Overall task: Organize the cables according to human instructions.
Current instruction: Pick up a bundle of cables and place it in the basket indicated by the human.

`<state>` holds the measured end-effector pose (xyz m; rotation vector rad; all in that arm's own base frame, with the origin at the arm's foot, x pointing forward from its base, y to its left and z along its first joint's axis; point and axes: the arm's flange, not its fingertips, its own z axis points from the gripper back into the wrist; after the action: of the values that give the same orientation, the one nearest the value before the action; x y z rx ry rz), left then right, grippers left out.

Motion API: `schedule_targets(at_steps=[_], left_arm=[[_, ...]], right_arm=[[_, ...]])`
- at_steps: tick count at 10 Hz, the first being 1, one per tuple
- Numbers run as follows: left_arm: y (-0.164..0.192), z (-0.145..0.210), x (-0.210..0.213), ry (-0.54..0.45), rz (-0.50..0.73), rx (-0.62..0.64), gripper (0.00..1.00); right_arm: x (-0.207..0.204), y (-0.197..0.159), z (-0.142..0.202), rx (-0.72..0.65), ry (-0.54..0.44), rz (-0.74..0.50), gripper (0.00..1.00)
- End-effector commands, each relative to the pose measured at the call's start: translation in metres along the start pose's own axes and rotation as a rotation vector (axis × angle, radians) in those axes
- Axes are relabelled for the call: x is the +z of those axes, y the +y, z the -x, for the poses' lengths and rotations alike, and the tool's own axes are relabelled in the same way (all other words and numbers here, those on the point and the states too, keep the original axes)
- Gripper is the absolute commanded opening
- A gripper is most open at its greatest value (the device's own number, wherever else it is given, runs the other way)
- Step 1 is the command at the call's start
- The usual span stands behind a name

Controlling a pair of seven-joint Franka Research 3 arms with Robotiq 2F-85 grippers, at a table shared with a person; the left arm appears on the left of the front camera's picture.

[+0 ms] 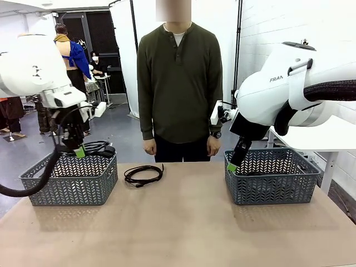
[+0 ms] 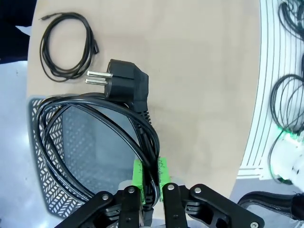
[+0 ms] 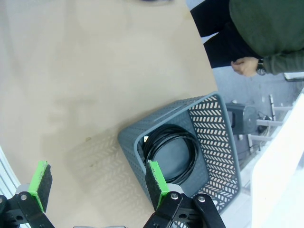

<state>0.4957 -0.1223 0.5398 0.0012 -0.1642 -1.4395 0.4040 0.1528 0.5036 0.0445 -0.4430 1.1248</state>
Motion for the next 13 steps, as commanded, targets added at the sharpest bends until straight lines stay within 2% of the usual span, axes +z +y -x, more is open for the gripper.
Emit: schedule_targets(at_steps=[1, 7, 13], left_arm=[[0.003, 0.026, 0.001, -0.011, -0.031, -0.07, 0.0], [0.047, 0.081, -0.019, 0.018, -0.044, -0.062, 0.0], [0.08, 0.086, -0.05, 0.045, -0.01, -0.054, 0.0]], right_arm=[[-0.001, 0.001, 0.001, 0.0, 0.008, 0.006, 1.0], [-0.001, 0.001, 0.001, 0.0, 0.008, 0.006, 1.0], [-0.001, 0.001, 0.001, 0.0, 0.008, 0.006, 1.0]])
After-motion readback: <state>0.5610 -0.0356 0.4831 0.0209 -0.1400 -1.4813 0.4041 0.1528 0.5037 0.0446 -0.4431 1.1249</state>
